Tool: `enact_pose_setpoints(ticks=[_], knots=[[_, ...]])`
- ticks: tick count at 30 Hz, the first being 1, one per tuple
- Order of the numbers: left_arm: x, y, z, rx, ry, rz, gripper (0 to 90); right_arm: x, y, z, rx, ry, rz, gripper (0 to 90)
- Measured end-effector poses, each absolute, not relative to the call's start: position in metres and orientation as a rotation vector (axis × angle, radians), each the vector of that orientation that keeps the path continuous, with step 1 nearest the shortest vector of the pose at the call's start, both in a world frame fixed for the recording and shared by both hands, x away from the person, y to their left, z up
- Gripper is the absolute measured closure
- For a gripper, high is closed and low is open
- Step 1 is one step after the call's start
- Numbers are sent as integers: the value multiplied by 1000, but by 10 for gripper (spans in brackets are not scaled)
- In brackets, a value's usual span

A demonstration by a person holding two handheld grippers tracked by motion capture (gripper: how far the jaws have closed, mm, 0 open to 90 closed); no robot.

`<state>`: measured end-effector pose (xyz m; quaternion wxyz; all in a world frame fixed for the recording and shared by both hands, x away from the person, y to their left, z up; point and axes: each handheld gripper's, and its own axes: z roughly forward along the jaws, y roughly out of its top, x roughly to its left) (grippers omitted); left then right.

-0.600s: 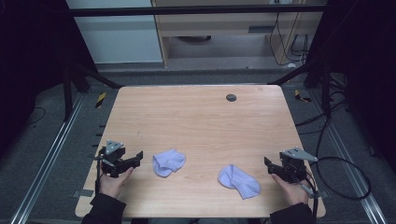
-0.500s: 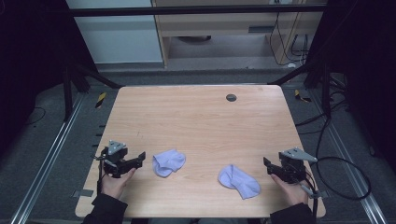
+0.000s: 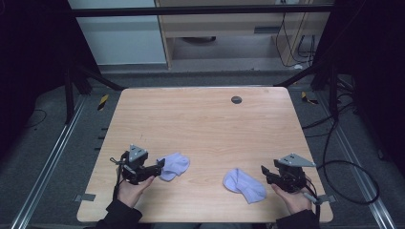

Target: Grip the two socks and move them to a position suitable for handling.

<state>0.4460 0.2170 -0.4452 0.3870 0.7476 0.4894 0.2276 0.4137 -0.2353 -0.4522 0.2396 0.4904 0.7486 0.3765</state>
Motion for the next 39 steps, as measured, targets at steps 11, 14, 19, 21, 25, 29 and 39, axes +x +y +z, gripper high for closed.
enact_pose_setpoints(ticks=[11, 14, 19, 21, 25, 29, 39], knots=[[444, 176, -442, 1949, 1172, 539, 338, 404, -221, -453, 1292, 2169, 1048, 565], [444, 159, -442, 1967, 1141, 522, 352, 401, -216, -455, 1269, 2203, 1049, 598], [443, 142, -443, 1984, 1110, 515, 364, 400, -211, -459, 1256, 2237, 1036, 620], [442, 135, -443, 1992, 1094, 513, 369, 399, -210, -461, 1244, 2251, 1030, 628], [441, 121, -444, 2001, 1074, 501, 378, 395, -207, -463, 1234, 2270, 1036, 640], [441, 107, -447, 2017, 1051, 490, 389, 390, -205, -468, 1234, 2295, 1036, 654], [438, 76, -458, 2089, 1003, 455, 427, 385, -198, -474, 1204, 2354, 1021, 684]])
